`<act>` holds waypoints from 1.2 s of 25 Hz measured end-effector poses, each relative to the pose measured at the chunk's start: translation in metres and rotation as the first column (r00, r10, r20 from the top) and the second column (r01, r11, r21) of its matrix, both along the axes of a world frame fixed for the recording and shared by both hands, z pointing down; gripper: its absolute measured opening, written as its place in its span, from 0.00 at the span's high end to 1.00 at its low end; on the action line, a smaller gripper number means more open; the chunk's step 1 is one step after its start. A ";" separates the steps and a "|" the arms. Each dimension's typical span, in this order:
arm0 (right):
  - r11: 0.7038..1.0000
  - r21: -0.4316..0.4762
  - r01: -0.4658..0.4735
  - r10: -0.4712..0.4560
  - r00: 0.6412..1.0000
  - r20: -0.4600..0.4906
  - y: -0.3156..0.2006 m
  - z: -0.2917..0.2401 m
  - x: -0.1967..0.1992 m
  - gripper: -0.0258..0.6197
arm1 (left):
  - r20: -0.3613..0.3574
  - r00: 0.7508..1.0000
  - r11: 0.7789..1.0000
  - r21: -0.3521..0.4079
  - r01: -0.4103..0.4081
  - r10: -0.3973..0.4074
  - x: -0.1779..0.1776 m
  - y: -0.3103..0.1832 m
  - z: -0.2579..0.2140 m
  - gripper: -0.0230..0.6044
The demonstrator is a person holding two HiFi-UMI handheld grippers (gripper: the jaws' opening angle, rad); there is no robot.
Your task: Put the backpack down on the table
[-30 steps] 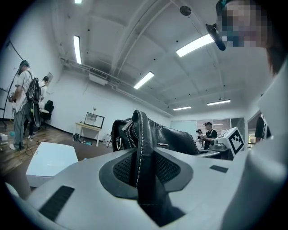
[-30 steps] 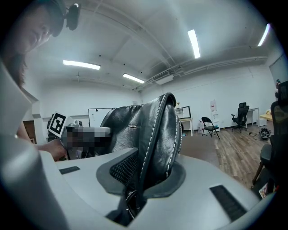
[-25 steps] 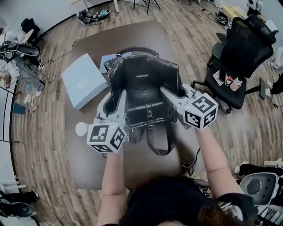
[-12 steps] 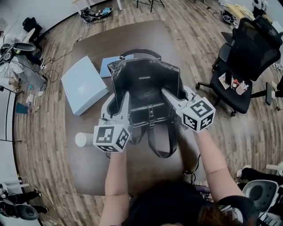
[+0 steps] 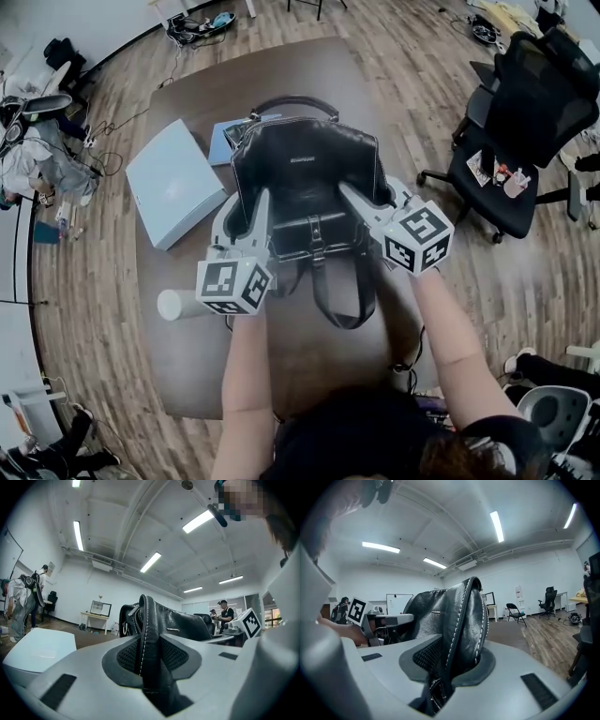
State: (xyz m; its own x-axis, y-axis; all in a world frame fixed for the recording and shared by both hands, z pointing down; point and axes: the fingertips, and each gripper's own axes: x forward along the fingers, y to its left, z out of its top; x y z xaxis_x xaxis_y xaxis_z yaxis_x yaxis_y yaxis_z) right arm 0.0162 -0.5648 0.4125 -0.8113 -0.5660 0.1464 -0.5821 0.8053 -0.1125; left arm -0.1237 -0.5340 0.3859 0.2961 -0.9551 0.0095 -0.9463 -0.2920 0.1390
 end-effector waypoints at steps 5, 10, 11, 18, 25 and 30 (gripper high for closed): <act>1.000 -0.011 0.018 -0.018 1.000 -0.006 -0.001 0.010 -0.003 0.81 | 0.000 1.000 1.000 -0.019 0.023 -0.023 -0.005 -0.005 0.014 0.76; 0.999 -0.024 0.039 -0.039 0.999 -0.001 0.000 0.014 -0.004 0.80 | -0.002 1.000 0.999 -0.014 0.031 -0.031 -0.007 -0.006 0.022 0.75; 0.999 -0.023 0.042 -0.042 0.999 -0.001 0.001 0.014 -0.004 0.80 | -0.005 0.999 0.999 -0.013 0.032 -0.032 -0.008 -0.006 0.023 0.75; 0.999 -0.014 0.050 -0.050 0.999 -0.002 0.003 0.015 -0.002 0.78 | -0.040 0.999 1.000 -0.003 0.016 -0.016 -0.009 -0.005 0.026 0.72; 0.998 -0.040 0.053 -0.053 0.999 0.010 0.007 0.013 -0.001 0.76 | -0.066 0.998 1.000 -0.015 0.013 -0.014 -0.012 0.000 0.023 0.67; 0.997 -0.055 0.049 -0.050 0.999 -0.007 0.007 0.014 0.005 0.72 | -0.064 0.998 0.999 -0.031 0.017 -0.019 -0.013 0.002 0.023 0.62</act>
State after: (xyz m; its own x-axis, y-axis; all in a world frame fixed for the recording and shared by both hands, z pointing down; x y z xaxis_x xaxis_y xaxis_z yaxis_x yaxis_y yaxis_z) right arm 0.0209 -0.5575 0.4266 -0.8368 -0.5160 0.1832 -0.5428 0.8258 -0.1529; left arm -0.1366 -0.5325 0.4091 0.2793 -0.9600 0.0203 -0.9404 -0.2692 0.2080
